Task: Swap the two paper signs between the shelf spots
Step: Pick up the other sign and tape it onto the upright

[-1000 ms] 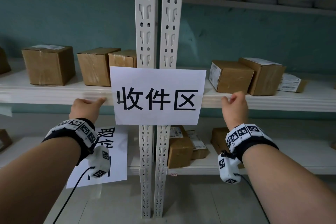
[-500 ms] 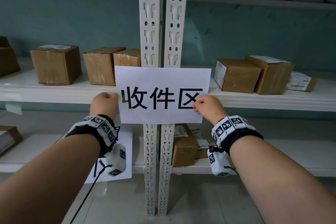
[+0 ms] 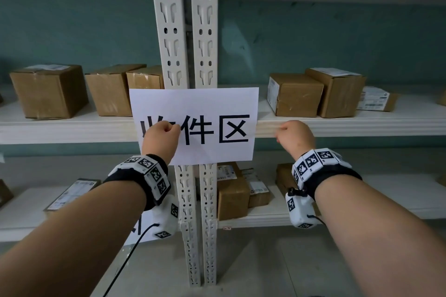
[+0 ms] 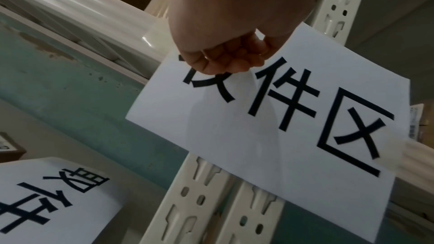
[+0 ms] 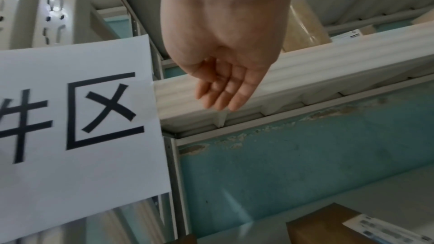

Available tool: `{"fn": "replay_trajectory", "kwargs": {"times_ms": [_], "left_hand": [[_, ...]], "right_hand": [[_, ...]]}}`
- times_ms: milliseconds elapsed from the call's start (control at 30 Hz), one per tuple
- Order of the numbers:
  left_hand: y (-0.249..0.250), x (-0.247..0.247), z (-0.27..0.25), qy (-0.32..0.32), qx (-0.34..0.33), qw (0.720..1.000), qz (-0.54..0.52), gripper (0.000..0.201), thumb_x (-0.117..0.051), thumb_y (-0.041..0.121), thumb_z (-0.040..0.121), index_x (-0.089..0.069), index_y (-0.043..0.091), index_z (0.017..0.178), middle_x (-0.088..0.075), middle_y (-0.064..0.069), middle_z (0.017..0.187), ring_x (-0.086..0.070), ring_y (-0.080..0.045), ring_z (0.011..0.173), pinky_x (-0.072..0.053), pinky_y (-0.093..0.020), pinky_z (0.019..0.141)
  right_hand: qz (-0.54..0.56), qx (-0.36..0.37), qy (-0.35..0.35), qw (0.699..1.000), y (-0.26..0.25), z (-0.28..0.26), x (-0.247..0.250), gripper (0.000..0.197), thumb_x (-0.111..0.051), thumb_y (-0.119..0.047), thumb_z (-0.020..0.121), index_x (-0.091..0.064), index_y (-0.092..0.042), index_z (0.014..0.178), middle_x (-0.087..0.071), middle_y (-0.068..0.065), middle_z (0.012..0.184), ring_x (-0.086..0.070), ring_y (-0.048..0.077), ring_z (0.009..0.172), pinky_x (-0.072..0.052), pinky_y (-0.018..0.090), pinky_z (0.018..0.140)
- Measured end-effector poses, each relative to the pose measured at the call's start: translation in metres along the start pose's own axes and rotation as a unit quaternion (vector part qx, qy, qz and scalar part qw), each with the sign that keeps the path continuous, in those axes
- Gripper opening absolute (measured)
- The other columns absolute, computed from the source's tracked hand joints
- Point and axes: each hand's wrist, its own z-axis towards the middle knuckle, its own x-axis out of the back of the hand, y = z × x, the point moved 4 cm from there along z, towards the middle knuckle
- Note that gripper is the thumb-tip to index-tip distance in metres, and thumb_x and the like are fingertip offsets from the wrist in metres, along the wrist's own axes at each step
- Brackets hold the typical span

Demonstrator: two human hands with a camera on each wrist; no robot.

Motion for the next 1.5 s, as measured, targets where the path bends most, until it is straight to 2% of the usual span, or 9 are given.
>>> {"fn": "replay_trajectory", "kwargs": {"times_ms": [133, 333, 567, 767, 933, 1033, 1200, 1366, 1500], "left_hand": [[0.015, -0.028, -0.015, -0.055, -0.036, 0.998, -0.007, 0.027, -0.051, 0.025, 0.090, -0.049, 0.005, 0.072, -0.053, -0.005, 0.067, -0.044, -0.019, 0.061, -0.036, -0.026, 0.054], [0.021, -0.052, -0.028, -0.099, -0.053, 0.994, 0.004, 0.037, -0.052, 0.026, 0.091, -0.057, -0.009, 0.082, -0.061, 0.002, 0.068, -0.051, -0.018, 0.064, -0.042, -0.028, 0.058], [0.008, -0.042, -0.013, -0.068, -0.030, 0.997, 0.028, 0.034, -0.051, 0.026, 0.090, -0.060, -0.005, 0.081, -0.059, -0.007, 0.071, -0.049, -0.021, 0.065, -0.039, -0.027, 0.059], [0.004, -0.047, -0.014, -0.067, -0.019, 0.998, 0.002, 0.035, -0.050, 0.029, 0.089, -0.062, -0.002, 0.078, -0.062, -0.001, 0.070, -0.052, -0.021, 0.067, -0.040, -0.027, 0.061], [0.002, -0.044, -0.014, -0.083, -0.018, 0.996, -0.026, 0.030, -0.050, 0.027, 0.088, -0.065, 0.002, 0.081, -0.067, -0.001, 0.077, -0.061, -0.022, 0.075, -0.044, -0.027, 0.063], [-0.003, -0.034, -0.011, -0.084, -0.013, 0.996, -0.039, 0.024, -0.050, 0.024, 0.085, -0.067, 0.007, 0.080, -0.070, -0.006, 0.084, -0.064, -0.022, 0.079, -0.048, -0.030, 0.068], [-0.024, 0.006, 0.005, -0.052, 0.020, 0.997, -0.053, 0.021, -0.049, 0.021, 0.084, -0.068, 0.012, 0.082, -0.071, -0.007, 0.085, -0.064, -0.023, 0.080, -0.052, -0.039, 0.075], [-0.045, 0.051, 0.026, -0.020, 0.049, 0.996, -0.075, 0.029, -0.042, 0.000, 0.081, -0.065, 0.015, 0.073, -0.071, -0.007, 0.085, -0.064, -0.023, 0.084, -0.051, -0.035, 0.081], [-0.051, 0.065, 0.040, -0.039, 0.053, 0.993, -0.097, 0.036, -0.034, -0.007, 0.081, -0.066, 0.009, 0.073, -0.071, -0.009, 0.077, -0.065, -0.021, 0.077, -0.051, -0.031, 0.075]], "right_hand": [[0.008, 0.101, -0.085, 0.991, -0.031, -0.015, -0.012, 0.031, -0.044, -0.010, 0.089, -0.072, -0.009, 0.077, -0.071, 0.006, 0.090, -0.064, 0.024, 0.087, -0.052, 0.038, 0.084], [0.044, 0.128, -0.103, 0.985, -0.052, -0.009, -0.027, 0.042, -0.038, -0.007, 0.089, -0.063, -0.027, 0.062, -0.070, -0.001, 0.086, -0.065, 0.020, 0.088, -0.053, 0.037, 0.086], [0.096, 0.026, -0.055, 0.994, -0.013, 0.015, -0.009, 0.035, -0.043, -0.008, 0.092, -0.069, -0.014, 0.069, -0.072, 0.003, 0.074, -0.069, 0.017, 0.073, -0.050, 0.027, 0.071], [0.036, -0.022, 0.013, 0.999, 0.003, 0.008, 0.006, 0.027, -0.047, -0.007, 0.082, -0.072, -0.011, 0.073, -0.072, 0.007, 0.078, -0.067, 0.029, 0.078, -0.057, 0.038, 0.077], [0.016, 0.095, -0.042, 0.994, -0.039, -0.016, -0.018, 0.030, -0.040, -0.011, 0.087, -0.069, -0.005, 0.080, -0.071, 0.013, 0.085, -0.066, 0.029, 0.081, -0.056, 0.042, 0.078], [0.026, 0.147, -0.076, 0.986, -0.069, -0.026, -0.029, 0.032, -0.037, -0.009, 0.088, -0.069, -0.010, 0.083, -0.071, 0.005, 0.090, -0.066, 0.024, 0.085, -0.056, 0.040, 0.078], [0.049, 0.163, -0.119, 0.978, -0.103, -0.032, -0.049, 0.031, -0.037, -0.008, 0.089, -0.066, -0.017, 0.084, -0.067, -0.002, 0.086, -0.064, 0.020, 0.087, -0.054, 0.038, 0.082], [0.050, 0.178, -0.140, 0.973, -0.135, -0.042, -0.071, 0.033, -0.036, -0.008, 0.090, -0.067, -0.014, 0.083, -0.068, 0.001, 0.084, -0.065, 0.021, 0.083, -0.054, 0.043, 0.084], [0.042, 0.205, -0.165, 0.964, -0.161, -0.053, -0.087, 0.031, -0.038, -0.009, 0.091, -0.069, -0.012, 0.085, -0.068, 0.001, 0.084, -0.066, 0.021, 0.084, -0.055, 0.043, 0.083]]}}
